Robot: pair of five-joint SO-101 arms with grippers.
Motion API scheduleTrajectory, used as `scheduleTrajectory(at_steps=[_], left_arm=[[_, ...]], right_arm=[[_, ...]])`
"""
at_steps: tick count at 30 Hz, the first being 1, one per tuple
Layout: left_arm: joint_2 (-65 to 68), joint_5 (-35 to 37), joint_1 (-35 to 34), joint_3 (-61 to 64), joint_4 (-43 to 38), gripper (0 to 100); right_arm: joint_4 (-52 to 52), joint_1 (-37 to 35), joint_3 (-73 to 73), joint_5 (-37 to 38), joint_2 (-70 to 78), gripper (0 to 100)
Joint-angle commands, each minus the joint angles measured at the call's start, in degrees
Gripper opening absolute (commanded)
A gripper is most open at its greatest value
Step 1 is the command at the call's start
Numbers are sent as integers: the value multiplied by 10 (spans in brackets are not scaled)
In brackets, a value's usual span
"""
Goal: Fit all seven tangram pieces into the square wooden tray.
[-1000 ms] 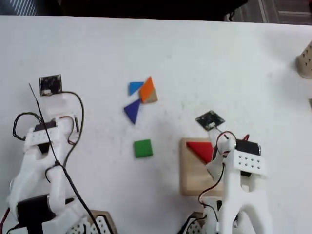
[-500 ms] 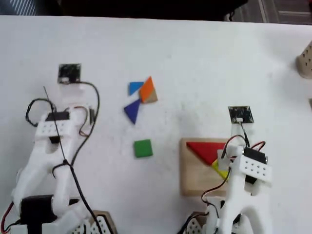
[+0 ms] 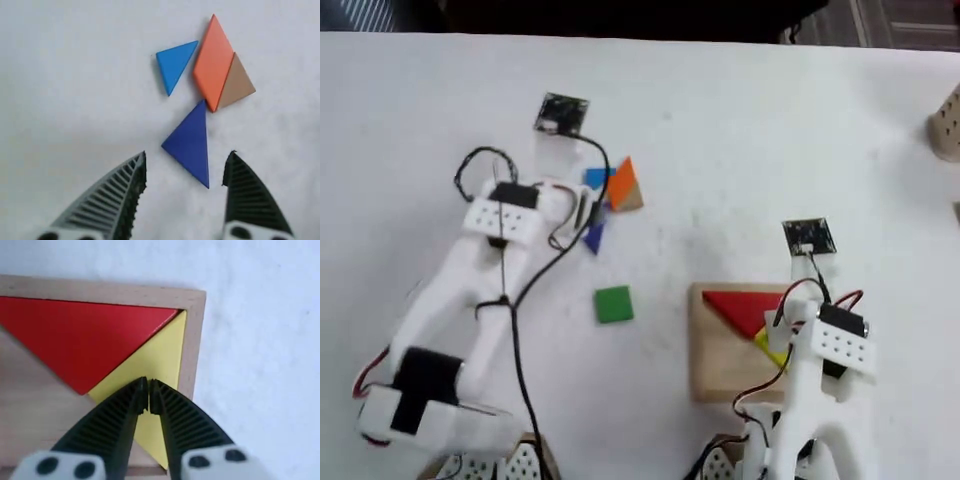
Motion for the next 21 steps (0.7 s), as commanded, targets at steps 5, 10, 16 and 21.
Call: scheduleTrajectory(at_steps=[5,10,16,21], left_arm=[[61,11,68,-93,-2,268],[66,62,64,-124,-4,268],[74,120,71,-140,-62,268],[160,168,74,-200,-84,268]], right_arm=[[-21,-29,7,14,-13,18],[-21,-29,8,15,-13,18],[-21,-29,8,15,-13,18],[-20,-29,9,15,-13,18]])
